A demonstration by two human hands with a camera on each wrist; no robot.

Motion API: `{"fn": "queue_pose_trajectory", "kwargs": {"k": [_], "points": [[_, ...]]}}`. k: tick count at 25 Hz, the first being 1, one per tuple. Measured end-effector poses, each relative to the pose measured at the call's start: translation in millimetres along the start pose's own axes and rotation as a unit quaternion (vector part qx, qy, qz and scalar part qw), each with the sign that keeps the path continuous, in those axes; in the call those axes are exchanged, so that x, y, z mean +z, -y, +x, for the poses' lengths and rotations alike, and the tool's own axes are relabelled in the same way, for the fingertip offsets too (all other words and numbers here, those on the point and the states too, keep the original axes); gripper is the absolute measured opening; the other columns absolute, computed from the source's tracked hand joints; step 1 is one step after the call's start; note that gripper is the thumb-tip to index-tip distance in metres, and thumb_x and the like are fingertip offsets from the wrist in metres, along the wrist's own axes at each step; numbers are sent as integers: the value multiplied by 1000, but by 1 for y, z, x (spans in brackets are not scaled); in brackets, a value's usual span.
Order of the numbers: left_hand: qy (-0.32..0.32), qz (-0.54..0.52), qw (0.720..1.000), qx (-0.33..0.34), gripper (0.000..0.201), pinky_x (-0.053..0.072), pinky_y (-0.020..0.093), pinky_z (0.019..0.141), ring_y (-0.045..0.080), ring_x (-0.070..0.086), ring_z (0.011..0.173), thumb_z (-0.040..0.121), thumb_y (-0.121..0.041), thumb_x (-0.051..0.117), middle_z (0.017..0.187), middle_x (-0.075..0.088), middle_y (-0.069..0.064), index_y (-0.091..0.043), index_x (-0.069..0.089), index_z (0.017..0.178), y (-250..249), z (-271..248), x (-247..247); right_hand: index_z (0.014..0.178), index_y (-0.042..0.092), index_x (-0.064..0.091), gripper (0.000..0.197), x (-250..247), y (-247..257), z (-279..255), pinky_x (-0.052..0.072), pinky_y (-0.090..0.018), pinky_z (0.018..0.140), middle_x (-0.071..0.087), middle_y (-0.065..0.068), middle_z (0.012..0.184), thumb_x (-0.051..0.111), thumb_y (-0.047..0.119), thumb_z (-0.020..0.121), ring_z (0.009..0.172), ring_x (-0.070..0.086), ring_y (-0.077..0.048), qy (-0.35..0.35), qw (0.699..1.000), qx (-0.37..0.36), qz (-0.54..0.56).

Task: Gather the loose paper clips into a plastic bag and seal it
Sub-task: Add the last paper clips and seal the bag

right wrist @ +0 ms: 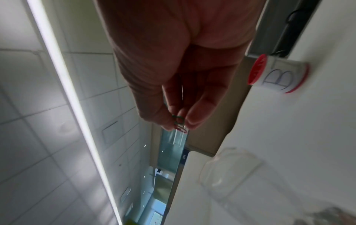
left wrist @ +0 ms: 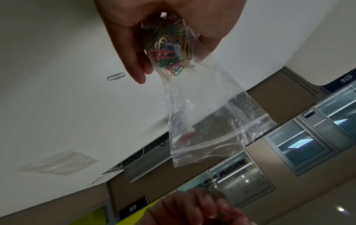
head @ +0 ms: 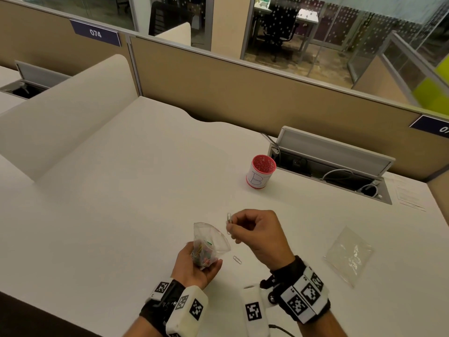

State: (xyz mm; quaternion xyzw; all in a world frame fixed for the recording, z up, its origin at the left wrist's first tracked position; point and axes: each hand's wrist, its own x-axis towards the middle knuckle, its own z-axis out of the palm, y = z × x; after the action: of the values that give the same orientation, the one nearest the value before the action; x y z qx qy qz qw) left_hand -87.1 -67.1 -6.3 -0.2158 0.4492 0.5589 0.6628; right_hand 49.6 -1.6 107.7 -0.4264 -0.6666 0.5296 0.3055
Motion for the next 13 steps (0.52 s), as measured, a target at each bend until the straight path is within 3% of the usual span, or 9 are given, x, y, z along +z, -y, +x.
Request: {"fn": "queue_pose_trajectory", "kwargs": {"k": [4, 7, 10, 11, 13], "points": [[23, 9, 1000, 11, 40, 59, 42, 60, 33, 58, 80, 90, -27, 53, 102, 59, 20, -4, 56, 122, 0, -5, 1, 79, 22, 75, 5, 17, 3, -4, 54, -25, 62, 71, 9, 75, 75, 24, 75, 61, 62, -9, 53, 983, -53, -166], [18, 4, 1000, 10, 39, 59, 44, 62, 33, 58, 79, 90, -28, 53, 102, 58, 19, -4, 55, 121, -3, -5, -2, 82, 24, 75, 5, 15, -4, -4, 52, -20, 61, 71, 11, 77, 74, 23, 77, 60, 60, -8, 18, 986, -59, -158], [6, -10, 1000, 5, 41, 57, 47, 59, 31, 54, 75, 90, -29, 54, 100, 54, 18, -4, 53, 122, -6, -3, -4, 77, 24, 74, 3, 3, -37, 3, 51, -18, 65, 72, 9, 75, 74, 20, 77, 60, 60, -2, -28, 982, 35, -181], [1, -14, 1000, 4, 40, 57, 47, 56, 30, 53, 74, 90, -29, 53, 98, 53, 17, -4, 53, 122, -7, -2, -5, 78, 23, 74, 2, 0, -54, 5, 52, -21, 70, 73, 8, 79, 73, 24, 77, 65, 61, -1, -1, 966, 79, -247], [-3, -19, 1000, 6, 37, 57, 47, 53, 30, 52, 74, 91, -29, 53, 97, 53, 17, -5, 53, 119, -8, -1, -6, 87, 22, 74, 14, 1, -92, 4, 51, -25, 76, 73, 5, 91, 69, 32, 79, 81, 65, -11, 87, 902, 151, -396]]}}
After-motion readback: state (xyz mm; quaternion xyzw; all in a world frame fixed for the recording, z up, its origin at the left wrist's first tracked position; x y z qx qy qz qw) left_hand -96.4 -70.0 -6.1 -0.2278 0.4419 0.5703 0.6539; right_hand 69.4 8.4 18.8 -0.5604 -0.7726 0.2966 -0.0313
